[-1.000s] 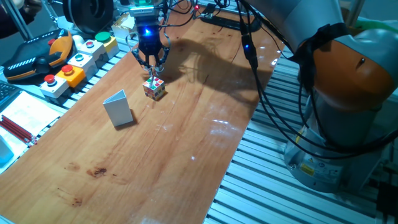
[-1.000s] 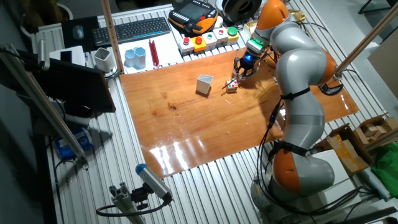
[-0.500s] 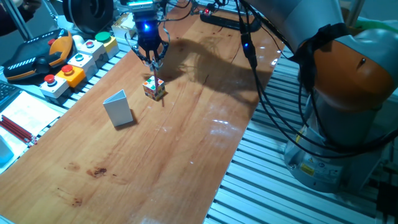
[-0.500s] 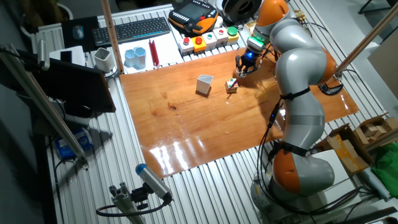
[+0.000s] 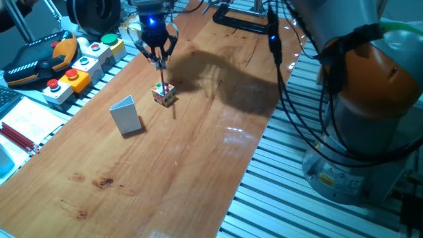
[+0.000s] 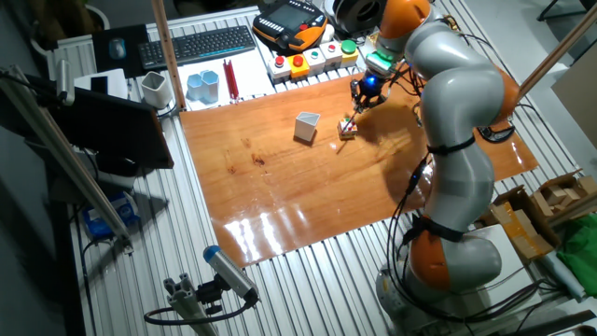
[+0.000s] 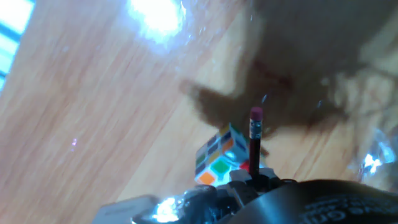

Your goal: Put the pen into the pen holder

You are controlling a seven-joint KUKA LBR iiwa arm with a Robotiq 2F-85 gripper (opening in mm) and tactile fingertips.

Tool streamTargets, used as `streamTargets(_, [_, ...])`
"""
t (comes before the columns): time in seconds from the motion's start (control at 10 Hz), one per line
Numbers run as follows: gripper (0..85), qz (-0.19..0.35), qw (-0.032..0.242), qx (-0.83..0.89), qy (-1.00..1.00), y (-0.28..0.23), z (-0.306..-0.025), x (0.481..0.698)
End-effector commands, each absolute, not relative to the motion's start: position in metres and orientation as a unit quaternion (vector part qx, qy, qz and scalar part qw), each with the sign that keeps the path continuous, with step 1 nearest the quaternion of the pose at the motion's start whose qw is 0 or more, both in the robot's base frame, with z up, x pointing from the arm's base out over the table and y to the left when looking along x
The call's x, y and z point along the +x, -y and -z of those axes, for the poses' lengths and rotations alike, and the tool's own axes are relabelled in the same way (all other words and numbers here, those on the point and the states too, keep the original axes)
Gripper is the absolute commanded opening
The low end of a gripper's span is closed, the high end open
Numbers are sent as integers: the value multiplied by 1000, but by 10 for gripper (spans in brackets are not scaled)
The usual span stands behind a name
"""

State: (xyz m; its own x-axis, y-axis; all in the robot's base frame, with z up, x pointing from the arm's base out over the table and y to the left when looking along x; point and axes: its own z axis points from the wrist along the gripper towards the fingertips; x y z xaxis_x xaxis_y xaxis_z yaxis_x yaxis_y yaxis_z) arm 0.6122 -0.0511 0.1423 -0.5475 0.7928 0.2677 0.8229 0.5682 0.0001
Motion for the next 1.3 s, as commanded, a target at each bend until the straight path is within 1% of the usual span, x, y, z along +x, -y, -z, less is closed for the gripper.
streamTargets(0.0, [7, 56, 104, -466, 877, 45, -148, 610])
streamTargets(0.4, [7, 30, 54, -520, 852, 27, -163, 603])
streamTargets(0.8, [7, 18, 29, -590, 806, 18, -169, 597])
streamTargets(1.0, [7, 3, 6, -608, 794, 16, -172, 592])
streamTargets(1.2, [7, -6, -9, -623, 782, 13, -175, 587])
